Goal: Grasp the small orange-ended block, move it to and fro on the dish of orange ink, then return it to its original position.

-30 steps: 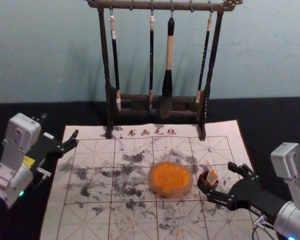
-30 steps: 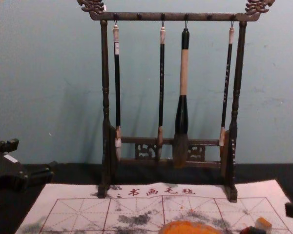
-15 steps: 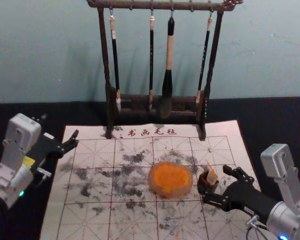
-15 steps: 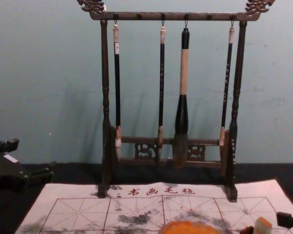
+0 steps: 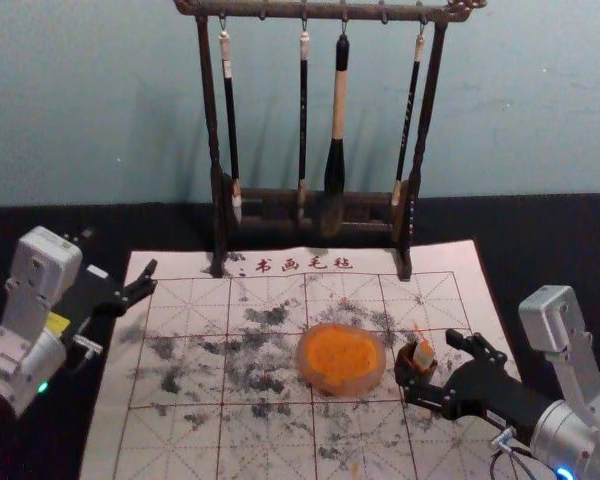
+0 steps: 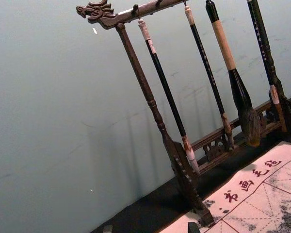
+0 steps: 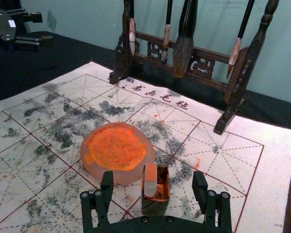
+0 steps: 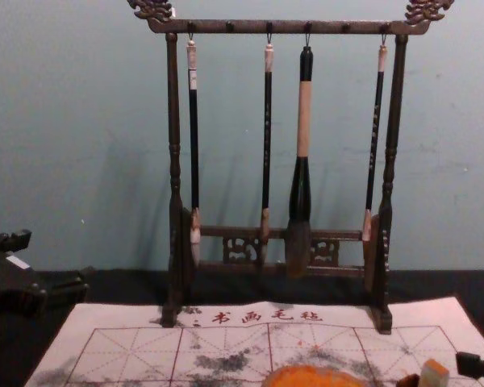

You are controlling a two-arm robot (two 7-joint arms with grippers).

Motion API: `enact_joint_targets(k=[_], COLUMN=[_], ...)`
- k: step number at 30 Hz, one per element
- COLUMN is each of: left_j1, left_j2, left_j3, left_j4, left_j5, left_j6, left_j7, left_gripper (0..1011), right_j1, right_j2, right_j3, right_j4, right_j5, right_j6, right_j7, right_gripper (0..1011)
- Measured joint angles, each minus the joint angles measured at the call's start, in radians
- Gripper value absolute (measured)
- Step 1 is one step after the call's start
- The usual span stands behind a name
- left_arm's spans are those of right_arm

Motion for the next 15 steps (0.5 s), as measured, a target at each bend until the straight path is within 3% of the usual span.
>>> enact_joint_targets(k=[13,15], left_j1=[0.0,0.0], left_j2=[0.0,0.0], left_j3=[0.0,0.0], left_j4=[0.0,0.0], left_j5=[0.0,0.0], left_j6=[0.0,0.0], left_j7=[0.0,0.0], left_gripper=[1001,1001], right_j1=[-0.001,-0.001], right_j2=[0.003,0.003], right_j3=[-0.002,-0.003], right_j4=[-0.002,-0.002], right_j5=[0.0,0.001], right_j6=[-0.001,-0.001], right_j7=[-0.001,-0.001], right_gripper=[1002,959])
